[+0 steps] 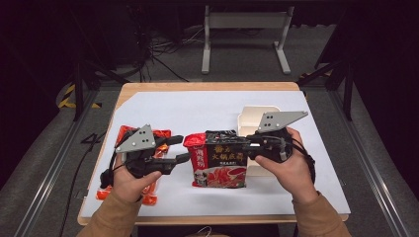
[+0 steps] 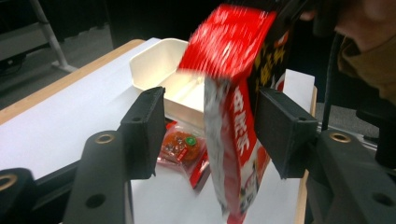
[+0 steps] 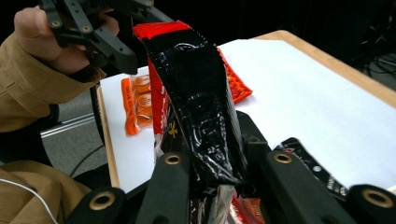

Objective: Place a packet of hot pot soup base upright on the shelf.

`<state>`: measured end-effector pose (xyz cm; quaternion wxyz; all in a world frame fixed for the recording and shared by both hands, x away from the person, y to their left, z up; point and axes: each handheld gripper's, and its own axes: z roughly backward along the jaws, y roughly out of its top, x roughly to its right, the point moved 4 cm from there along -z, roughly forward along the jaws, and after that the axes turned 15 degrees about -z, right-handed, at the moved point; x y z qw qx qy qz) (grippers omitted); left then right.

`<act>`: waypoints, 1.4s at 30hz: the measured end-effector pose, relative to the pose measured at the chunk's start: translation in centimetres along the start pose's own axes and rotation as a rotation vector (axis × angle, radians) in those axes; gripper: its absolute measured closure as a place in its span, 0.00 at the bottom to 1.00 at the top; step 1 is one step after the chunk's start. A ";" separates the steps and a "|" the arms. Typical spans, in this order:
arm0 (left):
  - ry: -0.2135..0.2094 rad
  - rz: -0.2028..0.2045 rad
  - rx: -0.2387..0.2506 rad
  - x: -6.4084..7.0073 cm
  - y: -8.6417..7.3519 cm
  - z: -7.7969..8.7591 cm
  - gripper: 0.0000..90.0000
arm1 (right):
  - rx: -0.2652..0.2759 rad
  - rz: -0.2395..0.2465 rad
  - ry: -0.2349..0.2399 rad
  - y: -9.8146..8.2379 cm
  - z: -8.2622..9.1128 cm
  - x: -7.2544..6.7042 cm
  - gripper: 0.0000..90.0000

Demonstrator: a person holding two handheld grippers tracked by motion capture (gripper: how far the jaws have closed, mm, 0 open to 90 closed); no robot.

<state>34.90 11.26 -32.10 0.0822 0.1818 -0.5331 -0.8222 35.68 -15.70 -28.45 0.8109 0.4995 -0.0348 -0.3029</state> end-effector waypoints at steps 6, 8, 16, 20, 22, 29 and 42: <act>0.016 0.021 -0.013 -0.8 -0.6 0.2 0.46 | 0.008 0.025 -0.022 1.6 1.2 0.5 0.86; 0.022 0.035 -0.012 -1.0 -0.8 0.3 0.46 | 0.007 0.031 -0.023 2.2 1.5 0.6 0.86; 0.041 0.063 -0.040 -2.0 -1.7 0.4 0.46 | 0.017 0.041 -0.013 4.0 2.5 1.7 0.86; 0.051 0.080 -0.044 -2.4 -2.0 0.5 0.44 | 0.030 0.062 -0.024 5.0 2.9 2.2 0.86; 0.055 0.084 -0.038 -2.7 -2.1 0.6 0.44 | 0.035 0.078 -0.037 5.6 3.1 2.6 0.86; 0.063 0.107 -0.031 -3.5 -2.4 0.8 0.43 | 0.051 0.116 -0.091 6.9 3.7 3.9 0.86; 0.089 0.119 -0.037 -4.1 -2.8 0.7 0.43 | 0.103 0.096 -0.142 7.9 5.1 7.3 0.86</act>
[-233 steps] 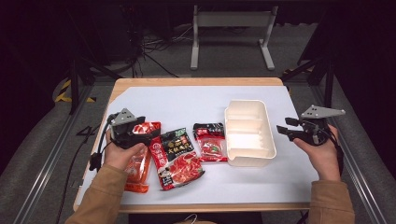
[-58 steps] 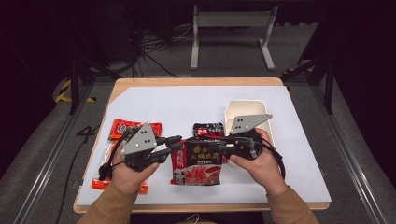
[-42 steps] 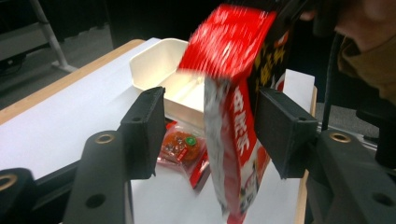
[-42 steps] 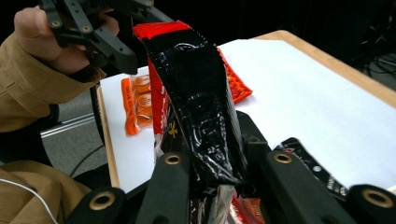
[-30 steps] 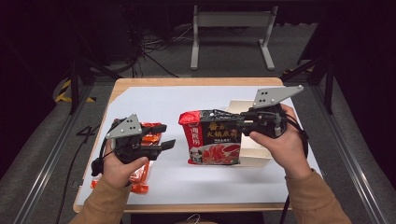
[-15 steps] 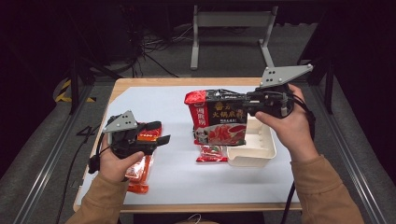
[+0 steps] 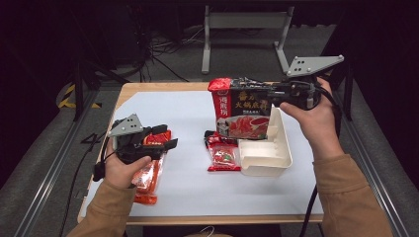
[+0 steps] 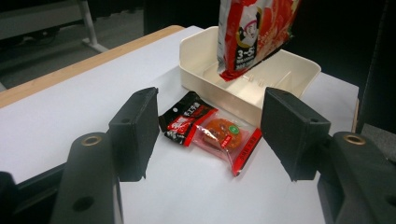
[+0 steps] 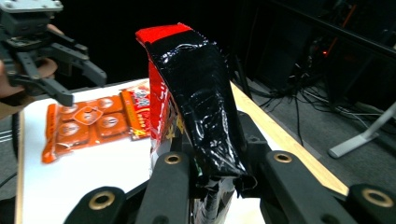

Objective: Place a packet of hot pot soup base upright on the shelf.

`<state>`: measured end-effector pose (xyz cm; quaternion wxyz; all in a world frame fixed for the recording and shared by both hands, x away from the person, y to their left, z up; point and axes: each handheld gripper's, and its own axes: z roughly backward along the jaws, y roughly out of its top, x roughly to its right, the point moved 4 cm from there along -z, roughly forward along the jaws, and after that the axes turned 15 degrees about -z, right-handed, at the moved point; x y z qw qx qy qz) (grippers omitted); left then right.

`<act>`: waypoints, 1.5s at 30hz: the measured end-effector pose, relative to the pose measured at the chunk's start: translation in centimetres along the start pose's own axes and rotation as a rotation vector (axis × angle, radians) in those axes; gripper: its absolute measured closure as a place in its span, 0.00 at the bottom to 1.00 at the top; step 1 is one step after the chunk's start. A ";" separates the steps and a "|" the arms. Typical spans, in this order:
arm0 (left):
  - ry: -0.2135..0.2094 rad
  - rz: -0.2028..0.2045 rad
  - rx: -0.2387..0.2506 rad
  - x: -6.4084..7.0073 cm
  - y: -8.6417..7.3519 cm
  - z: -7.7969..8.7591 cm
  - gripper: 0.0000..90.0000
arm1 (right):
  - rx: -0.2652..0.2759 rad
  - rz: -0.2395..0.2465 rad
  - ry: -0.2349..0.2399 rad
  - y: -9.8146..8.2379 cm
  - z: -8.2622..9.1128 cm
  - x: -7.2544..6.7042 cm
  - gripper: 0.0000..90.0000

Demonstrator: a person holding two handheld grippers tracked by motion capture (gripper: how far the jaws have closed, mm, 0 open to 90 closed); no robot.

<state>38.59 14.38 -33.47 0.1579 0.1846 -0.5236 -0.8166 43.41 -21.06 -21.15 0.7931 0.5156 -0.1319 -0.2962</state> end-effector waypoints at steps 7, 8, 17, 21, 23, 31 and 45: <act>0.006 -0.004 0.001 -0.3 -0.1 0.0 0.42 | 0.019 0.001 -0.042 0.0 0.4 2.3 0.86; 0.005 0.007 0.000 -0.3 -0.1 0.0 0.42 | 0.023 0.002 -0.045 0.0 0.4 2.7 0.86; 0.012 0.017 -0.006 -0.5 -0.3 0.1 0.42 | 0.030 0.030 -0.106 -0.1 0.2 5.1 0.86; 0.014 0.009 -0.008 -0.6 -0.4 0.0 0.42 | 0.033 0.041 -0.128 -0.3 0.2 5.8 0.86; 0.015 0.017 -0.008 -0.6 -0.4 0.0 0.42 | 0.036 0.048 -0.140 -0.4 0.2 6.4 0.86; 0.012 0.021 -0.013 -0.8 -0.6 0.0 0.42 | 0.058 0.075 -0.166 -1.4 0.0 8.5 0.86; 0.004 0.028 -0.019 -0.9 -0.8 -0.1 0.42 | 0.064 0.082 -0.141 -3.4 -1.7 10.3 0.86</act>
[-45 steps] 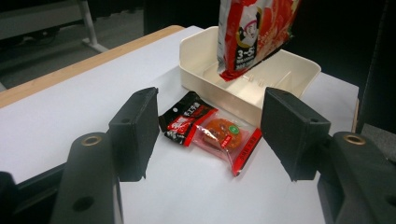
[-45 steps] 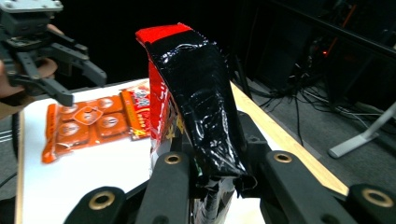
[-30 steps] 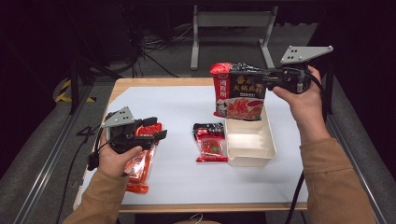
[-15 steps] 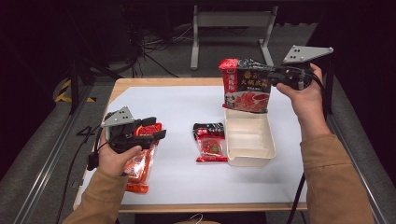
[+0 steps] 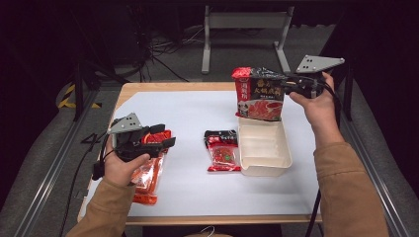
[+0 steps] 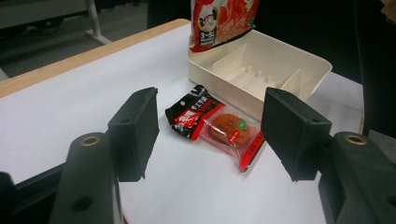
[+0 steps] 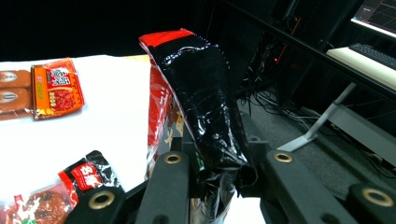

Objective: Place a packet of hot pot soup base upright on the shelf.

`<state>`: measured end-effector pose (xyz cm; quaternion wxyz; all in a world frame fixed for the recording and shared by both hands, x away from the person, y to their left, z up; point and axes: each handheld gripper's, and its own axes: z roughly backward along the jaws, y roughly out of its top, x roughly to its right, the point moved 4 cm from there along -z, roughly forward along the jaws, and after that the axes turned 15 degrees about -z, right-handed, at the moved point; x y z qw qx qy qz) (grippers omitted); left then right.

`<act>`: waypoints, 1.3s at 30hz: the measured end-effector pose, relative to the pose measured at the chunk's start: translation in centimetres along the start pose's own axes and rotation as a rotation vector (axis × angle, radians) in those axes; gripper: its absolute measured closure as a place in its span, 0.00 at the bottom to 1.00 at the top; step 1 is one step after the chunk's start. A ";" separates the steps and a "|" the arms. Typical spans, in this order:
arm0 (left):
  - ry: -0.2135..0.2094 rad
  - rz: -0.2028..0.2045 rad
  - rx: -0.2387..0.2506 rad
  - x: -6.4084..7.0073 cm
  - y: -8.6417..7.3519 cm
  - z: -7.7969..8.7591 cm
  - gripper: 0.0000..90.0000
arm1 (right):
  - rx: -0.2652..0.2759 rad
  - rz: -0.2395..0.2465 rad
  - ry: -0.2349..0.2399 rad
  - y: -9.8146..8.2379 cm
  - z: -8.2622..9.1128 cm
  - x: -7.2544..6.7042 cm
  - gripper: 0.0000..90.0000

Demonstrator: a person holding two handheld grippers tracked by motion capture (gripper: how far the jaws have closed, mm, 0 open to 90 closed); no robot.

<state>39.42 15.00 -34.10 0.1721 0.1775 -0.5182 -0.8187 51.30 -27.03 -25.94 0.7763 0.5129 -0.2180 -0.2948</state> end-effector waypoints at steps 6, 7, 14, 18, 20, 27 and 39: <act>-0.004 0.008 0.003 -0.1 -0.1 -0.1 0.42 | -0.014 -0.005 -0.001 -1.0 -0.7 0.4 0.86; 0.000 0.012 0.002 -0.1 -0.1 -0.1 0.42 | -0.017 -0.005 -0.002 -1.1 -0.7 0.5 0.86; 0.003 0.018 -0.005 -0.3 -0.4 -0.2 0.41 | -0.025 -0.011 -0.005 -2.2 -1.3 1.1 0.86; 0.006 0.019 -0.008 -0.4 -0.4 -0.2 0.41 | -0.025 -0.017 -0.004 -2.7 -1.5 1.3 0.85; 0.006 0.024 -0.011 -0.4 -0.5 -0.2 0.41 | -0.038 -0.017 -0.005 -3.2 -1.7 1.3 0.85; 0.016 0.019 -0.018 -0.6 -0.6 -0.2 0.40 | -0.040 -0.027 0.001 -3.9 -2.0 1.4 0.85; 0.028 0.015 -0.035 -0.8 -0.9 -0.3 0.39 | -0.052 -0.069 0.009 -5.4 -2.4 1.5 0.83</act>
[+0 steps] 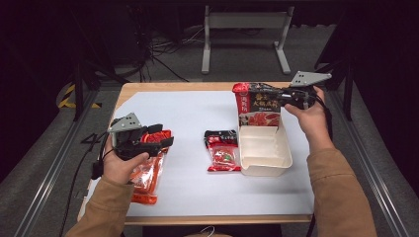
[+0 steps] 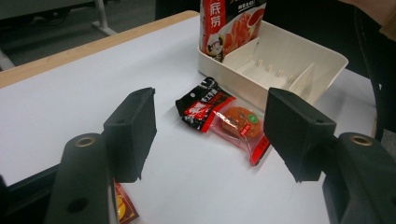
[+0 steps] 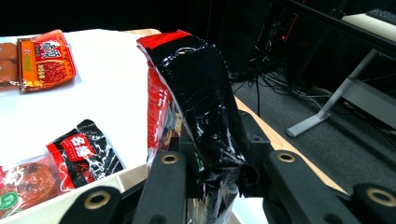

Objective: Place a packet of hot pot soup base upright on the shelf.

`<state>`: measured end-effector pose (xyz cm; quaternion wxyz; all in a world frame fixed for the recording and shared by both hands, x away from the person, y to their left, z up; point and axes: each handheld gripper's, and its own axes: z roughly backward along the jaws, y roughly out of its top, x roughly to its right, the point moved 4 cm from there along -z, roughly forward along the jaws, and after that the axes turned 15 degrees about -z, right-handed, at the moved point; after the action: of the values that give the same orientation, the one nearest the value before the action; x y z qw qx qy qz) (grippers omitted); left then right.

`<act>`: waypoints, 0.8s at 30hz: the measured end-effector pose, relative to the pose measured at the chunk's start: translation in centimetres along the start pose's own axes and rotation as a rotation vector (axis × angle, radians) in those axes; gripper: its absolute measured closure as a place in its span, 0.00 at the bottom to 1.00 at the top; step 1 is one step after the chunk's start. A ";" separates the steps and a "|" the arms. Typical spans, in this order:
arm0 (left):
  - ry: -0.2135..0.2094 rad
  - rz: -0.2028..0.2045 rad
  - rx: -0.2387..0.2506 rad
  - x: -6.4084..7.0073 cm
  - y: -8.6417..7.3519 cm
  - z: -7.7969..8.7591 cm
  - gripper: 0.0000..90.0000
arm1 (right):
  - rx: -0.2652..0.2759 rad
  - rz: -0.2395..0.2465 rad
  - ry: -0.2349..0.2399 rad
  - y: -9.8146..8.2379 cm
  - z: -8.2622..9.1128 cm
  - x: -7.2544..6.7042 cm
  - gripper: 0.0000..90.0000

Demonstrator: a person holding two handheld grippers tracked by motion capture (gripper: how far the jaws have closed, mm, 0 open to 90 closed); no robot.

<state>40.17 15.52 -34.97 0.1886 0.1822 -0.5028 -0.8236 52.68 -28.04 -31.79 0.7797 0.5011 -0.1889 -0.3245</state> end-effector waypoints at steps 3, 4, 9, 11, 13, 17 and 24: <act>0.001 -0.007 0.000 0.0 -0.1 -0.2 0.38 | -0.010 -0.019 0.002 -0.4 0.1 0.1 0.82; 0.000 -0.011 0.000 0.0 -0.1 -0.2 0.37 | -0.018 -0.026 0.000 -0.6 0.1 0.1 0.82; -0.005 -0.004 -0.012 0.0 -0.4 -0.6 0.36 | -0.015 -0.073 -0.015 -1.2 0.3 0.4 0.80; -0.009 0.008 -0.010 0.0 -0.5 -0.6 0.35 | -0.018 -0.077 -0.019 -1.3 0.4 0.5 0.80; -0.003 0.008 -0.004 -0.2 -0.7 -0.7 0.34 | -0.025 -0.077 -0.024 -1.4 0.5 0.5 0.80; 0.004 0.015 0.014 -0.4 -0.9 -0.5 0.32 | -0.033 -0.085 -0.036 -1.6 0.6 0.6 0.81; -0.007 0.052 0.018 -0.9 -1.2 -0.4 0.31 | -0.036 -0.103 -0.054 -2.0 0.9 0.7 0.81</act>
<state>40.93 16.19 -36.15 0.2066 0.1680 -0.5153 -0.8146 52.00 -29.72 -33.27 0.7655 0.4873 -0.1779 -0.3807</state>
